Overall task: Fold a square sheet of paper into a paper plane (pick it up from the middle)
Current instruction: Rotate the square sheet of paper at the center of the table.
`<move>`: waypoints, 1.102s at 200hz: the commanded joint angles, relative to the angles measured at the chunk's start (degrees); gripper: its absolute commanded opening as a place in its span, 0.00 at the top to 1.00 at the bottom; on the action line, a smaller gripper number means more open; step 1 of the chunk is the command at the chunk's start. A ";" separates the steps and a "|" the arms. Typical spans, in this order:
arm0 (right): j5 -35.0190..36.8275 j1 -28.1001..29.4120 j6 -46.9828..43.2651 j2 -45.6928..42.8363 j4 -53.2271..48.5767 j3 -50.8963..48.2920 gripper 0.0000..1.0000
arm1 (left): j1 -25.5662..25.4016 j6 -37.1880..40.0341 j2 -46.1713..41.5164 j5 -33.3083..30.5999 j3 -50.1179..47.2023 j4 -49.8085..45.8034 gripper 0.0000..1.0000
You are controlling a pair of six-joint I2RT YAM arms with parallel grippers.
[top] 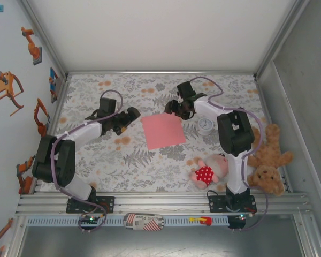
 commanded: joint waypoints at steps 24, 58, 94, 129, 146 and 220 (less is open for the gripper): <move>3.01 1.64 2.28 4.79 -5.78 5.88 0.38 | -2.13 -1.31 3.93 3.13 3.90 0.41 0.08; 6.26 2.54 6.51 4.38 -6.59 1.76 0.38 | -2.80 -1.29 6.27 3.84 4.56 0.24 0.12; 6.09 5.42 14.76 1.46 -3.16 -6.87 0.45 | -3.49 -0.37 7.74 5.52 4.56 -1.04 0.23; 5.91 7.53 21.30 -5.11 3.77 -15.72 0.47 | -4.55 1.71 7.29 4.76 3.53 -4.66 0.29; 6.10 7.44 19.79 -8.90 4.03 -16.25 0.48 | -5.67 2.19 7.03 4.39 3.24 -6.32 0.31; 2.84 7.42 8.83 -16.00 -1.04 -21.76 0.57 | -9.41 2.20 5.18 -1.39 2.85 -10.80 0.37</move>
